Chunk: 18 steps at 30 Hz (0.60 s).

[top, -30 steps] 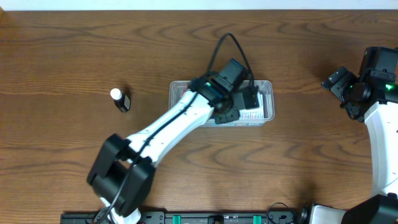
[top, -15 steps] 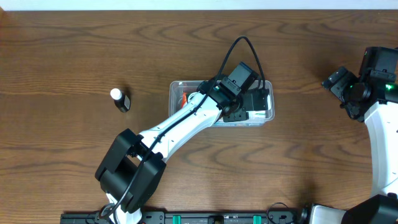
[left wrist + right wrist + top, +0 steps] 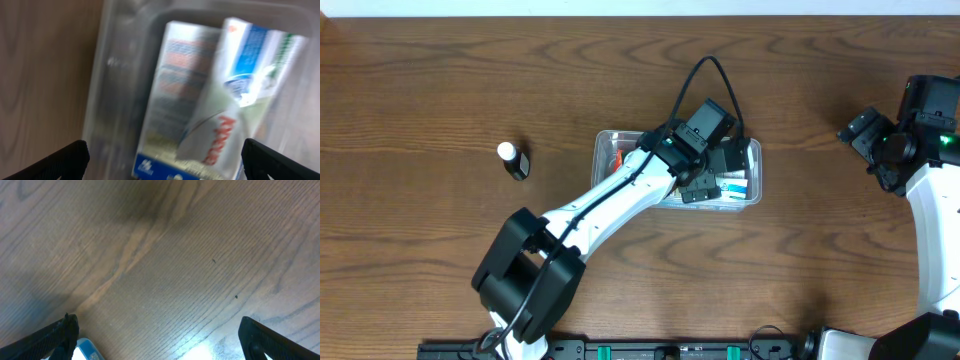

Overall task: Pack container
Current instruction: 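Lower the Panadol box into the container's right side and release, then move the left gripper to the dark bottle and grasp its cap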

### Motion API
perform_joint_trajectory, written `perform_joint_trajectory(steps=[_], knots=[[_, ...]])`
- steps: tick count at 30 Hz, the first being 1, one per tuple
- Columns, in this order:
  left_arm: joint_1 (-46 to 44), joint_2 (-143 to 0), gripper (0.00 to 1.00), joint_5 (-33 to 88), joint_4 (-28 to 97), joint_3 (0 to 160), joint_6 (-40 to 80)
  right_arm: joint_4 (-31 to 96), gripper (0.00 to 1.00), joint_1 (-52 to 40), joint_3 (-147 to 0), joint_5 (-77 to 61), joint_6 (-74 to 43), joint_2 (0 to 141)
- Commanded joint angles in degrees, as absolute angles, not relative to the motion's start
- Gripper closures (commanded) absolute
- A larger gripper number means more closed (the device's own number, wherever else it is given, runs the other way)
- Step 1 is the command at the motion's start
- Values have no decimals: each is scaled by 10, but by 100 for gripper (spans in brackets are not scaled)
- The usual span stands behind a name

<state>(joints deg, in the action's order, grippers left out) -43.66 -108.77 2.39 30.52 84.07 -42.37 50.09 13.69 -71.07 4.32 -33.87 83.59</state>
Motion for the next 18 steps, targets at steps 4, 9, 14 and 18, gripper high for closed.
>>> perform_joint_trajectory(steps=[4, 9, 14, 18], knots=[[-407, -988, 2, -48, 303, 844, -256, 502, 1, 143, -713, 45, -342, 836], [-344, -913, 2, -48, 318, 844, -148, 502, 1, 143, -713, 45, -342, 836], [-284, -845, 2, -31, 423, 844, -58, 502, 1, 143, -713, 45, -342, 836], [-245, -823, 2, -64, 482, 843, -63, 502, 1, 143, -713, 45, -342, 836]])
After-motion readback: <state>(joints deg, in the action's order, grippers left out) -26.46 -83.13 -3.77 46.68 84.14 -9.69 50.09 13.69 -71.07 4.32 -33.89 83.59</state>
